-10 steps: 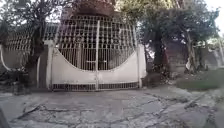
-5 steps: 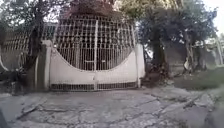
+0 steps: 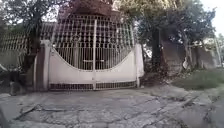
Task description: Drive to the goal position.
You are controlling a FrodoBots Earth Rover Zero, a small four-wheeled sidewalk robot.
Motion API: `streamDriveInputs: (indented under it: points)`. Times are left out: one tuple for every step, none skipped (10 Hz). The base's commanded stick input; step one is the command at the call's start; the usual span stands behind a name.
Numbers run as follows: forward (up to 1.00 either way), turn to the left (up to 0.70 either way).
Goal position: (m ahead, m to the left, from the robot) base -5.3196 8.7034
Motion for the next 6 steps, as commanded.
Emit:
streamDriveInputs:
  points:
    - [0.55, 0.00]
    - [0.51, 0.00]
    - [0.49, 0.00]
    - [0.46, -0.41]
    - [0.24, -0.72]
    - [0.00, -1.00]
